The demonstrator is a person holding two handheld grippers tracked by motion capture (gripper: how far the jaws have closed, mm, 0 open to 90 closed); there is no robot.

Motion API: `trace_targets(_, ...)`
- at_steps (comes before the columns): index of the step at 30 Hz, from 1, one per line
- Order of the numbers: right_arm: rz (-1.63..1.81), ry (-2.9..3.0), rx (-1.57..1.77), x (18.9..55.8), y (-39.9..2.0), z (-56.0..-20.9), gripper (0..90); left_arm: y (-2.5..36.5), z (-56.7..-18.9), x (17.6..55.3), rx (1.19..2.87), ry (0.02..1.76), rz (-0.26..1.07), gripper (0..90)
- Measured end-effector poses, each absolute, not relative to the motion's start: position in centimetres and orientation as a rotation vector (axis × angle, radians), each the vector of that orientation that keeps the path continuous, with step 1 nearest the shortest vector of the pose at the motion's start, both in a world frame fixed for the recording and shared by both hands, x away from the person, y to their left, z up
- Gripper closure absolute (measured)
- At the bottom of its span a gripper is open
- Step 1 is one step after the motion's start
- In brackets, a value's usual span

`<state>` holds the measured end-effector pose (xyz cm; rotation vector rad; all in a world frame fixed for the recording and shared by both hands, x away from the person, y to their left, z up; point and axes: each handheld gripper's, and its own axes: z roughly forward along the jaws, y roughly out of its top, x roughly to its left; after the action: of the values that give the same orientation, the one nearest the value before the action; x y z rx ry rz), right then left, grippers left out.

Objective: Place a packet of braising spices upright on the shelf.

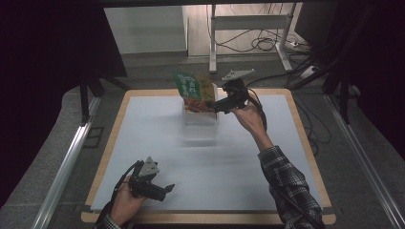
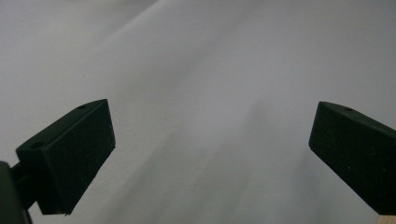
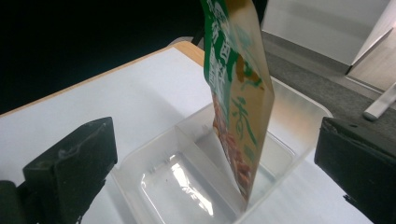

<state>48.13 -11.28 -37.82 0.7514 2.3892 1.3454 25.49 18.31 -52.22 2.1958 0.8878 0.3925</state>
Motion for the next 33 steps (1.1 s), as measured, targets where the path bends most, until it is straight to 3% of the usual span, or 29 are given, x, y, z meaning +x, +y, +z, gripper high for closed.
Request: trace_targets(33,1.344,2.386,0.795,43.2,-16.2,-40.7,0.0,18.1,-52.3,25.4,2.206,0.882,0.407,0.2)
